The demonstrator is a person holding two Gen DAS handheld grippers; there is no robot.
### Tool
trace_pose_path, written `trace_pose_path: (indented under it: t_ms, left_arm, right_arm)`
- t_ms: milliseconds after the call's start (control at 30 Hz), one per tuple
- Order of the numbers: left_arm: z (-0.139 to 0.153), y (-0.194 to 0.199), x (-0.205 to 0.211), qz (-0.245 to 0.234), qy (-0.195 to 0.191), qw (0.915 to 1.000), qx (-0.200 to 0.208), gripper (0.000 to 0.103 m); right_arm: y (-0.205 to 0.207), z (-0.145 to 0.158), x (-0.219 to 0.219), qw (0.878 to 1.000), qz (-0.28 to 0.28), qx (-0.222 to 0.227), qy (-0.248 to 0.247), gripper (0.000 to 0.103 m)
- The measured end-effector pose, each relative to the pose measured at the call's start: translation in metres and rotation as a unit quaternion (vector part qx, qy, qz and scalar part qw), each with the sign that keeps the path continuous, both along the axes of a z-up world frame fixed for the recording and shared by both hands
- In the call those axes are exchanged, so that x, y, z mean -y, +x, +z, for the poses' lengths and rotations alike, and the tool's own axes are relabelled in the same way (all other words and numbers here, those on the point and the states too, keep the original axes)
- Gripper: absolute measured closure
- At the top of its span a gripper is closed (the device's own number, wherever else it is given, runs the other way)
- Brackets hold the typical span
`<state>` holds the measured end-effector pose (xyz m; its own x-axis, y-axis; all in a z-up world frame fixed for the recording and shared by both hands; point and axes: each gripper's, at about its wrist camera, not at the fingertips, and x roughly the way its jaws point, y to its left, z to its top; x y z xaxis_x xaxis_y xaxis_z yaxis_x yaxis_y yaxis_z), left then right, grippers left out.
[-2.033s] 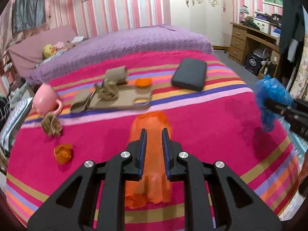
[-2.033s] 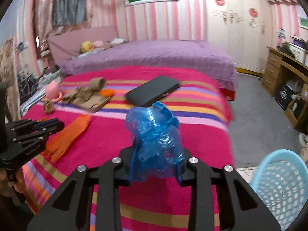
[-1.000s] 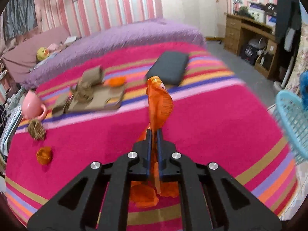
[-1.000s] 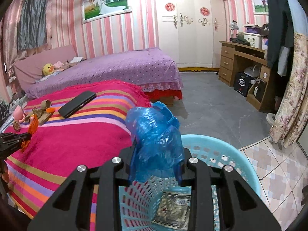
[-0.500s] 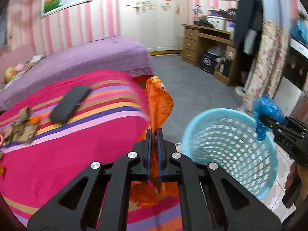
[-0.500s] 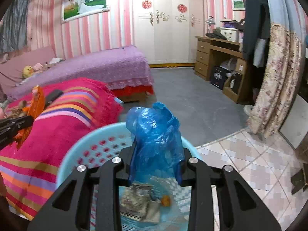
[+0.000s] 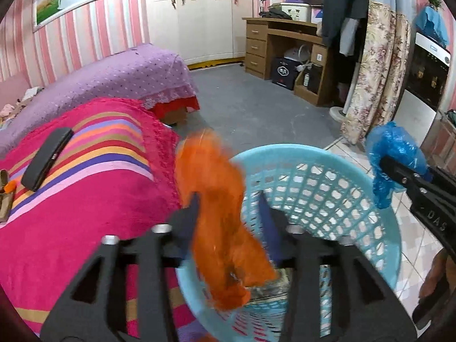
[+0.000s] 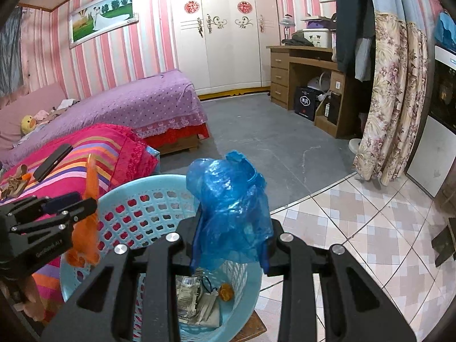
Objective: Collect trash
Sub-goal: 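Carry the mesh bag and blue bag to the blue basket and release both, then move both tools back over the bed toward the orange peel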
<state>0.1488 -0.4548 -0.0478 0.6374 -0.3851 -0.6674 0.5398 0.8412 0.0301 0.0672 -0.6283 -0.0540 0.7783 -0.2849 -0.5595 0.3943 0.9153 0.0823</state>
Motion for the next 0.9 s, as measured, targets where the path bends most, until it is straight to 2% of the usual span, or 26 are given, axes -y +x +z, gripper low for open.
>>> trace_pose_path:
  t_ms: [33, 67, 167, 267, 500, 533, 600, 667, 767, 900]
  left_arm:
    - [0.000, 0.002, -0.003, 0.005, 0.003, 1.0000, 0.001, 0.031]
    - [0.000, 0.004, -0.008, 0.013, 0.004, 0.9999, 0.003, 0.024]
    - [0.005, 0.008, -0.029, 0.036, 0.008, 0.9990, 0.024, 0.013]
    - [0.008, 0.013, -0.049, 0.059, 0.012, 0.9974, 0.038, 0.007]
    - [0.011, 0.023, -0.077, 0.082, 0.002, 0.9959, 0.037, 0.006]
    - [0.011, 0.024, -0.081, 0.086, 0.001, 0.9957, 0.036, 0.006]
    - [0.012, 0.025, -0.086, 0.089, -0.001, 0.9955, 0.032, 0.006]
    - [0.014, 0.025, -0.098, 0.094, -0.005, 0.9951, 0.030, 0.006]
    - [0.018, 0.025, -0.114, 0.101, -0.009, 0.9943, 0.030, 0.006]
    - [0.025, 0.027, -0.139, 0.111, -0.007, 0.9931, 0.036, 0.006]
  right_arm:
    - [0.000, -0.001, -0.001, 1.000, 0.000, 0.000, 0.000, 0.072]
    - [0.000, -0.001, -0.001, 1.000, 0.000, 0.000, 0.001, 0.072]
    - [0.001, -0.002, -0.003, 1.000, 0.001, 0.003, 0.002, 0.072]
    - [0.007, -0.003, -0.012, 1.000, 0.005, 0.001, -0.009, 0.072]
    - [0.021, -0.007, -0.031, 0.999, 0.028, -0.012, -0.021, 0.070]
    - [0.024, -0.009, -0.034, 0.999, 0.028, -0.019, -0.024, 0.066]
    - [0.030, -0.010, -0.039, 0.999, 0.027, -0.023, -0.027, 0.029]
    - [0.032, -0.008, -0.043, 0.999, 0.021, -0.026, -0.028, 0.023]
    - [0.035, -0.003, -0.049, 0.999, -0.005, -0.036, -0.035, 0.008]
    - [0.039, 0.008, -0.065, 0.999, -0.016, -0.023, -0.040, 0.005]
